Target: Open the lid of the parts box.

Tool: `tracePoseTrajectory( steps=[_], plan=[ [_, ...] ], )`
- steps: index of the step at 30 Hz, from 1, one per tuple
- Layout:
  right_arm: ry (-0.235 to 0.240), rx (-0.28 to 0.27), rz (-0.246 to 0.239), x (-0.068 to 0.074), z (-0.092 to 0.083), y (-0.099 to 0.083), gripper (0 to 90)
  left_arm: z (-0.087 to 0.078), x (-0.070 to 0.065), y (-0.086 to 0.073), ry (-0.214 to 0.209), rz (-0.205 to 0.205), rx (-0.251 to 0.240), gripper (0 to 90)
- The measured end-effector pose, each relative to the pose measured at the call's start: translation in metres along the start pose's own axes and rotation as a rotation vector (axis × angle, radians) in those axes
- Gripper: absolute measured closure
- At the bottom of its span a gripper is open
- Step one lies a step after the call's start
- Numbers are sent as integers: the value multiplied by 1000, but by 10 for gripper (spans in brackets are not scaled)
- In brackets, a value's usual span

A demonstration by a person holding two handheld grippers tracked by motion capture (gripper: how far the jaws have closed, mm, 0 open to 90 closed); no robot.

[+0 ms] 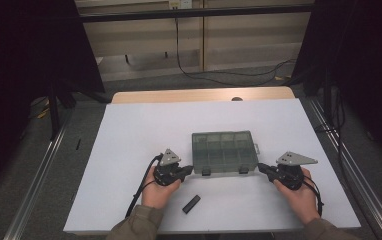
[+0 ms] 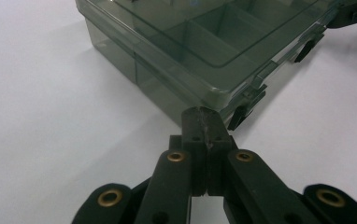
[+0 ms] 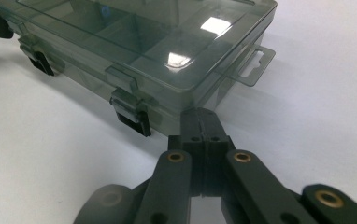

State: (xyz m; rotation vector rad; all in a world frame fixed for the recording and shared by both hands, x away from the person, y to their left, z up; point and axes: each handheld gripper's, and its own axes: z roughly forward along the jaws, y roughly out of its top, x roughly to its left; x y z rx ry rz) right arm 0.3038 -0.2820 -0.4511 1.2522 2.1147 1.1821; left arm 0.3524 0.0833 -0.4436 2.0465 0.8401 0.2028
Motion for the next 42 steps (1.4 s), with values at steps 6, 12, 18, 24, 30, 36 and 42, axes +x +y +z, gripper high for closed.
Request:
tracePoseTrajectory(
  steps=[6,12,18,24,30,36,42],
  plan=[
    [7,-37,1,1,-2,2,900,-2,-2,3,-1,0,-26,900],
    [12,-90,14,0,-4,6,900,-5,-3,7,8,-5,-61,900],
    [15,-117,17,0,-4,10,900,-5,-4,11,11,-5,-81,900],
    [19,-121,10,1,0,12,900,-4,-5,11,11,-4,-86,900],
    [20,-131,6,3,2,15,900,-1,-8,11,7,11,-93,900],
    [6,-155,14,3,1,18,893,2,-8,11,2,18,-90,900],
    [-43,-168,27,1,2,22,865,4,-10,11,2,18,-88,900]
  ],
)
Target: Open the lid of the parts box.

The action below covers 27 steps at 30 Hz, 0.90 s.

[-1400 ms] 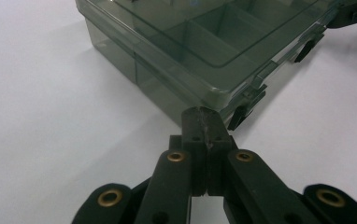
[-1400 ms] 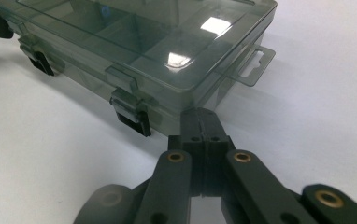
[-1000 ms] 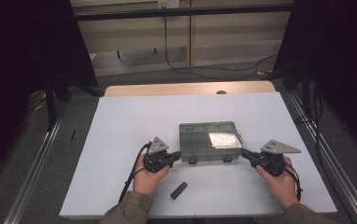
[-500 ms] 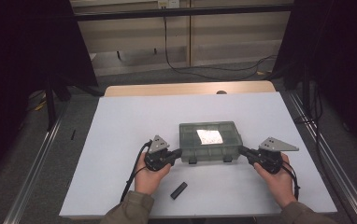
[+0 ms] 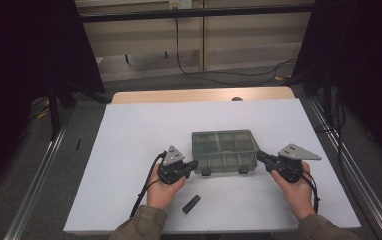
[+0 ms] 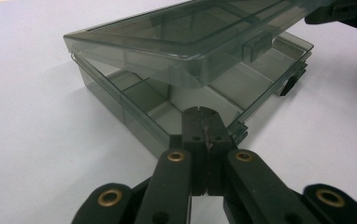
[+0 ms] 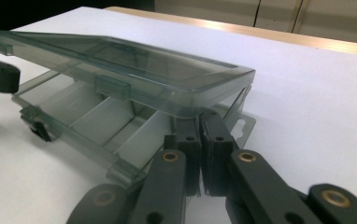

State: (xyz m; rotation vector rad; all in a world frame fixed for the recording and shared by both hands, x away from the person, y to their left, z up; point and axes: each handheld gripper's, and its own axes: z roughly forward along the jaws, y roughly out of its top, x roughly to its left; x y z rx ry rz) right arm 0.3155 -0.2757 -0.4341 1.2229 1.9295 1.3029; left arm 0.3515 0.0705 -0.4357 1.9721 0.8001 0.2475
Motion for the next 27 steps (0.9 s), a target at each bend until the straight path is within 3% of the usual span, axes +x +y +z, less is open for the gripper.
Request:
tracePoseTrajectory(
  steps=[3,17,27],
  plan=[
    [-32,-3,3,0,1,2,846,0,-1,0,6,3,1,900],
    [-43,-62,2,-5,5,17,829,1,-1,0,10,6,0,900],
    [-57,-69,2,-9,10,30,824,2,-1,0,10,2,-2,900]
  ],
)
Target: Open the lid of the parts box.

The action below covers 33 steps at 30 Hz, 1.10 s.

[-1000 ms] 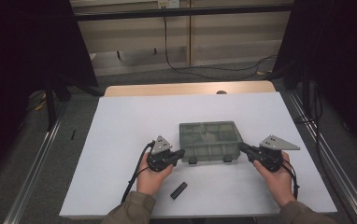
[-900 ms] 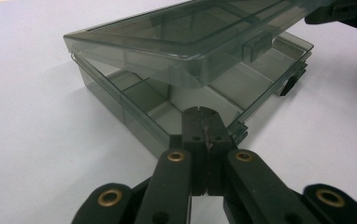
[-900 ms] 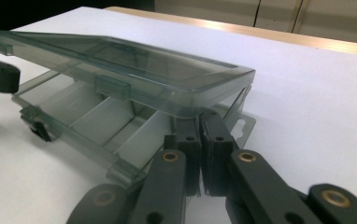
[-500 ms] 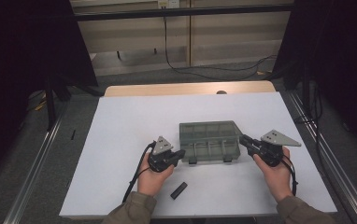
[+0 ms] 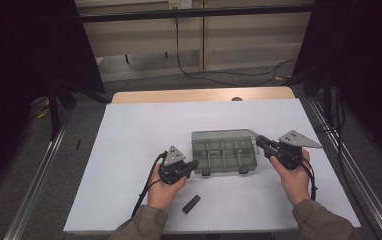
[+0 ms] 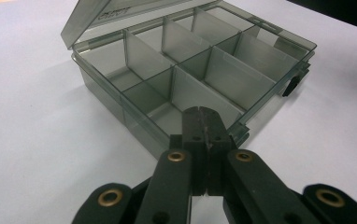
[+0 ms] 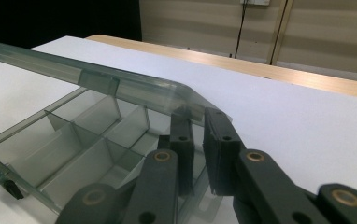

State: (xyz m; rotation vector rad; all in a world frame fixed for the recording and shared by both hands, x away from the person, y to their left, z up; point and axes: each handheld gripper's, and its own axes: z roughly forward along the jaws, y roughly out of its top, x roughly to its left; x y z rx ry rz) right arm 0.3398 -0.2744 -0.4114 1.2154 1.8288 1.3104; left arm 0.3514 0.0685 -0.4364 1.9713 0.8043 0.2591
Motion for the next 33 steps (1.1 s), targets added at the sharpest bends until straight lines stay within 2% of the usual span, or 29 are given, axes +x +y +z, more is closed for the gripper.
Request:
tracePoseTrajectory(
  steps=[13,26,33],
  plan=[
    [-16,-3,-6,-5,9,19,827,0,-1,0,7,3,-1,900],
    [-32,0,12,-10,19,30,833,0,-1,0,12,11,0,900],
    [-48,-1,5,-11,25,35,835,0,-1,0,10,10,-1,900]
  ],
)
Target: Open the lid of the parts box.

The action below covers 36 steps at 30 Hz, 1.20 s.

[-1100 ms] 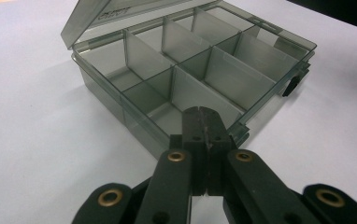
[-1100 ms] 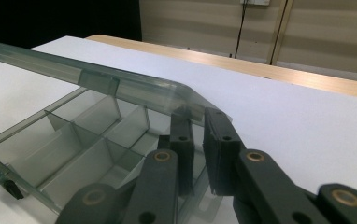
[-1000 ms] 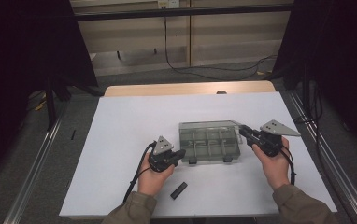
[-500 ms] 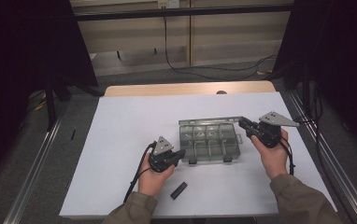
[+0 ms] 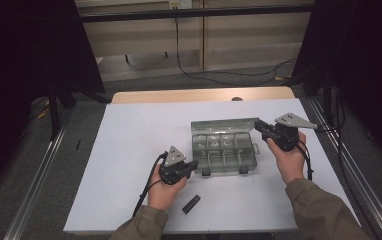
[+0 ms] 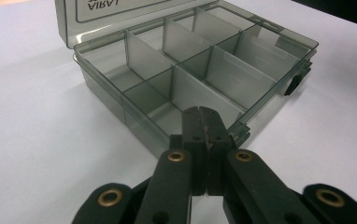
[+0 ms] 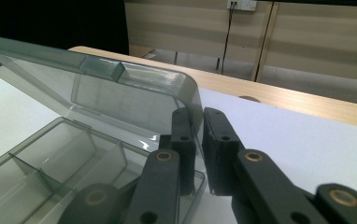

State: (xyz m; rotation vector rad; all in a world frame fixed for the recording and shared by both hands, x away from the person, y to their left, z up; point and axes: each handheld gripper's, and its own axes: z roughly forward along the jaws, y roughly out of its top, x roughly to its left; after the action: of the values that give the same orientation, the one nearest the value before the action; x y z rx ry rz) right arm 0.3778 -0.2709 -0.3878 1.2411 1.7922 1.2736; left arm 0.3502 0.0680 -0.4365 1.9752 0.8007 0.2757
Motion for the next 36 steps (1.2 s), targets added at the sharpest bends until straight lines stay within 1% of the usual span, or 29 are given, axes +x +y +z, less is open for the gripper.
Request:
tracePoseTrajectory(
  steps=[4,9,20,25,33,36],
  plan=[
    [-6,-1,9,-1,4,1,838,0,0,0,-1,-7,-1,900],
    [-18,4,17,-2,9,2,841,0,0,0,4,3,1,900],
    [-39,19,6,-4,19,4,850,0,-1,0,5,-3,1,900],
    [-44,20,15,-6,23,5,853,0,-1,0,6,-2,0,900],
    [-55,22,10,-6,28,6,853,0,-1,0,6,2,0,900],
    [-53,22,14,-7,30,6,855,0,-1,0,6,-1,-1,900]
  ],
)
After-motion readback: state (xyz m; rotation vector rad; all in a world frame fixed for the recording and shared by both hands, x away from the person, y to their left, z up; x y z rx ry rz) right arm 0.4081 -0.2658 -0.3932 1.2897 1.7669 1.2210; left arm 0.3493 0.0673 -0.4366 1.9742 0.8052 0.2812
